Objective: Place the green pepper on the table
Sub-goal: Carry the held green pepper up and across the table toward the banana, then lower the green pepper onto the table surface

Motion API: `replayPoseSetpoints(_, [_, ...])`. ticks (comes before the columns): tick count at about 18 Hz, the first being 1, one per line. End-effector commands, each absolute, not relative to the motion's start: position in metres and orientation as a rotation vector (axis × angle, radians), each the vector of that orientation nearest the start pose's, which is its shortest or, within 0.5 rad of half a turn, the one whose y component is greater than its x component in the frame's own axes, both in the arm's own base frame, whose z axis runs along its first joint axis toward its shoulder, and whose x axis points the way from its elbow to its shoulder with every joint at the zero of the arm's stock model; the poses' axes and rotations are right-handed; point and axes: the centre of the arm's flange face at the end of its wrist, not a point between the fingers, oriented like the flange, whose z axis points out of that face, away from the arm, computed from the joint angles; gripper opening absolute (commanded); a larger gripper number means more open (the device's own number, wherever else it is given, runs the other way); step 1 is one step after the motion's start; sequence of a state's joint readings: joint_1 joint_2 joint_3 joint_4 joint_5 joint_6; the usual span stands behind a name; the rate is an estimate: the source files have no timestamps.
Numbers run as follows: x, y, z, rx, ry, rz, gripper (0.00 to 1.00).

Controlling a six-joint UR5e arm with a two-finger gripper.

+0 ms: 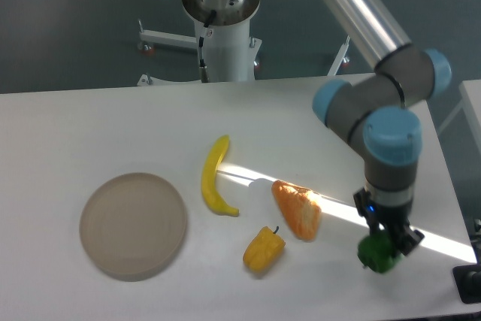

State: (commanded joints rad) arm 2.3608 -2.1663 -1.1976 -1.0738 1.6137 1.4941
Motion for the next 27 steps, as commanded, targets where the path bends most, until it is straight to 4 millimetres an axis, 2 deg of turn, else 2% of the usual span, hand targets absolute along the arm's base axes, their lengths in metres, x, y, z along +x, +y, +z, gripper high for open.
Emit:
replayPoseSetpoints(5, [-0.406, 0.578, 0.366, -2.856, 1.032, 0.339, 0.33])
replayPoseSetpoints(8, [-0.393, 0.542, 0.351, -2.877, 1.039, 0.273, 0.32])
replayPoseSetpoints(13, [-0.358, 0.505, 0.337, -2.888, 1.096, 0.196, 0.32])
replayPoseSetpoints(16, [-0.349, 0.499, 0.332, -2.888, 1.104, 0.182, 0.32])
replayPoseSetpoints(20, [-0.337, 0.493, 0.307, -2.898, 1.090, 0.143, 0.32])
replayPoseSetpoints(23, [-0.331, 0.491, 0.291, -2.872, 1.078, 0.087, 0.32])
replayPoseSetpoints(27, [-0.331, 0.490, 0.281, -2.865, 1.078, 0.081, 0.32])
